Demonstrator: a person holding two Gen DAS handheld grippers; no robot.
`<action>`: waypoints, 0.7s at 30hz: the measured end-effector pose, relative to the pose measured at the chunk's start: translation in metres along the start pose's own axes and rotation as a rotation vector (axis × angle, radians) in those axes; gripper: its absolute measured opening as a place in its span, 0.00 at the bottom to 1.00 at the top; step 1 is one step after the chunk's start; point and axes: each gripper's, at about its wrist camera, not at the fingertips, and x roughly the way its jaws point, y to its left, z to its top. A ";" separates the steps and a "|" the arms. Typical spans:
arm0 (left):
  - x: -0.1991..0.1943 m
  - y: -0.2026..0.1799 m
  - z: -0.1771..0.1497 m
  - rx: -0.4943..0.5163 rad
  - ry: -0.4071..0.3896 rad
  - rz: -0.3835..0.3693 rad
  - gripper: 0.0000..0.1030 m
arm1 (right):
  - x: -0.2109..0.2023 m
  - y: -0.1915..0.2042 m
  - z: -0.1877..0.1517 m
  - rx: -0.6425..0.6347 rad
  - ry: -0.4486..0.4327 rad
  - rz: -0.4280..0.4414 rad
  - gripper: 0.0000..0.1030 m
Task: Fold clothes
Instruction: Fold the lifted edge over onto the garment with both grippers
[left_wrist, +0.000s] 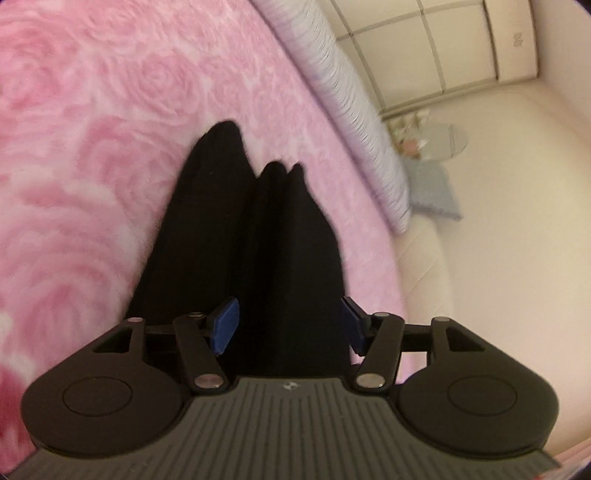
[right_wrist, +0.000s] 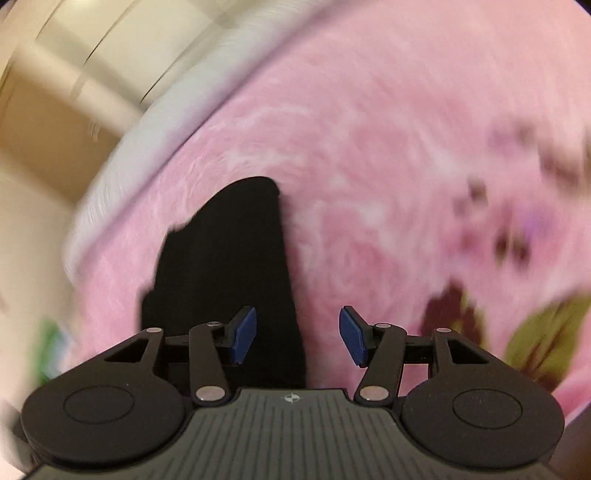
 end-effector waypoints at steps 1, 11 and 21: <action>0.008 0.001 0.002 0.003 0.017 0.001 0.53 | 0.006 -0.009 0.002 0.077 0.014 0.035 0.53; 0.054 -0.013 0.012 0.114 0.068 -0.010 0.16 | 0.041 -0.034 0.002 0.273 0.025 0.145 0.41; -0.024 -0.046 -0.003 0.436 -0.083 0.022 0.15 | 0.035 0.049 -0.018 -0.201 0.007 0.075 0.31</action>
